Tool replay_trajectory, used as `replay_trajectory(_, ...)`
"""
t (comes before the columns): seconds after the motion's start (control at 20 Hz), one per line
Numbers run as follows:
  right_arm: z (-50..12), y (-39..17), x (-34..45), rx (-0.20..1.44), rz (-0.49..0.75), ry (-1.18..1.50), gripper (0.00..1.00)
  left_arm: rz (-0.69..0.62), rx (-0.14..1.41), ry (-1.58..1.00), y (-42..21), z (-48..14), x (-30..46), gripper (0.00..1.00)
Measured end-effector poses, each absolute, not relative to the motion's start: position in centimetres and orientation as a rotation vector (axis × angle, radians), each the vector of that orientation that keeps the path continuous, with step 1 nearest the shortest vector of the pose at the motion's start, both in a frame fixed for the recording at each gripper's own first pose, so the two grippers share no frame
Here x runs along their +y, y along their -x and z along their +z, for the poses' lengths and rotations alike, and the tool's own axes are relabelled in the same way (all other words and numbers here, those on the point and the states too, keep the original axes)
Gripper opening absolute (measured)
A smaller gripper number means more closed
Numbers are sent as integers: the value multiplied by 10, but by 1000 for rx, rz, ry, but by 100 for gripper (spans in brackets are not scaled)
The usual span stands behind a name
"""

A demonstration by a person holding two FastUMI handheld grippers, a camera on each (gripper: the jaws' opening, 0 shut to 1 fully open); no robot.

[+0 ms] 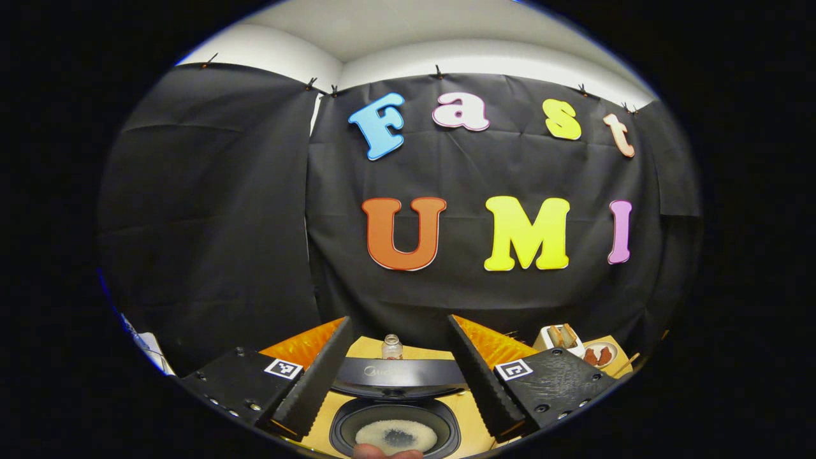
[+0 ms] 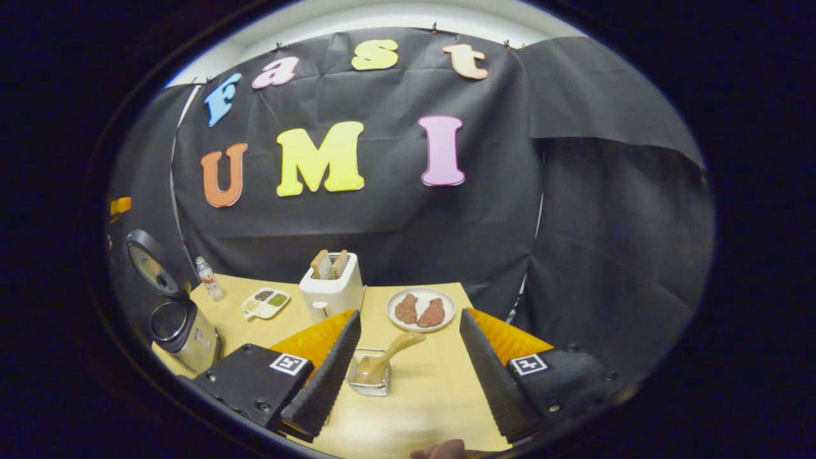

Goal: Close the left gripper, press the button to open the rice cooker; take a wooden spoon from the chopstick holder with the right hand, scoop a spoonful of rice and pour it into the rice cooker, then put the wooden spoon back into the chopstick holder.

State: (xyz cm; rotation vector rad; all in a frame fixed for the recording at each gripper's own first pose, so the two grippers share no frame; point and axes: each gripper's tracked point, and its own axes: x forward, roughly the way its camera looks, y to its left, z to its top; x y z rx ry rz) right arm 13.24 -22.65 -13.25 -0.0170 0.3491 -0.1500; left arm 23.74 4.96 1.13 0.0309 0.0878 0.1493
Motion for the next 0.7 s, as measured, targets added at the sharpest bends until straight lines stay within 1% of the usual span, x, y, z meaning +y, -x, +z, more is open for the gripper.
replay_trajectory(0.15,-141,-105,-231,369,-169,10,100,173,162,-16,-255,-5,61,94)
replay_trajectory(0.35,-156,-87,-230,392,-185,-41,100,192,300,-3,-254,-35,74,94)
replay_trajectory(0.5,-157,-92,-222,375,-174,-83,100,193,356,-14,-248,-43,74,97)
replay_trajectory(0.55,-160,-96,-217,375,-158,-91,100,196,375,-9,-243,-44,74,96)
replay_trajectory(0.7,-165,-112,-198,374,-90,-121,100,194,463,-4,-223,-59,69,97)
